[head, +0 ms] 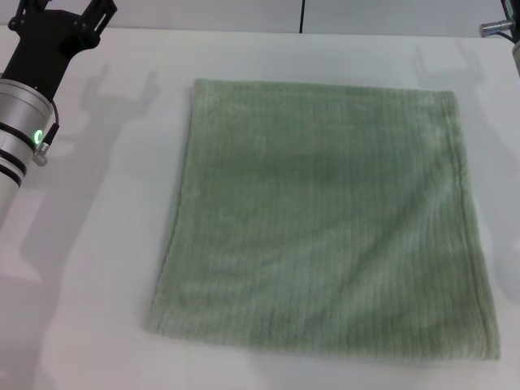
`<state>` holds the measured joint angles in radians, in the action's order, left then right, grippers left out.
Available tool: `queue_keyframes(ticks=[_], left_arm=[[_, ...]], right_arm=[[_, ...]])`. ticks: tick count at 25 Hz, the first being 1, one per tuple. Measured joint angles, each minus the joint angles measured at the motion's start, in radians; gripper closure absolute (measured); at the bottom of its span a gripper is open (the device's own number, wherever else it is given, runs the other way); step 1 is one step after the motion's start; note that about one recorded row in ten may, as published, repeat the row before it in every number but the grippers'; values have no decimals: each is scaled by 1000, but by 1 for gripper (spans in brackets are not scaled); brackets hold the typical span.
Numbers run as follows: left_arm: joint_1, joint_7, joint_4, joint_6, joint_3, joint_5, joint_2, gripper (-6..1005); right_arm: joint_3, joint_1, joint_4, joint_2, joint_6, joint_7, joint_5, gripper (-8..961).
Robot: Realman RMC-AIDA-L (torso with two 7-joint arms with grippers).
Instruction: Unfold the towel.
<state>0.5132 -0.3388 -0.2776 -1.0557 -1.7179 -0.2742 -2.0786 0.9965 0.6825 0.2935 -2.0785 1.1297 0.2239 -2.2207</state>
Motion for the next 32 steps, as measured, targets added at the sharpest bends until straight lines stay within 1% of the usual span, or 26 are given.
queue_keyframes(ticks=[32], left_arm=[[16, 9, 8, 25, 5, -3, 0, 140]], right_arm=[[5, 16, -5, 2, -10, 0, 7, 238]])
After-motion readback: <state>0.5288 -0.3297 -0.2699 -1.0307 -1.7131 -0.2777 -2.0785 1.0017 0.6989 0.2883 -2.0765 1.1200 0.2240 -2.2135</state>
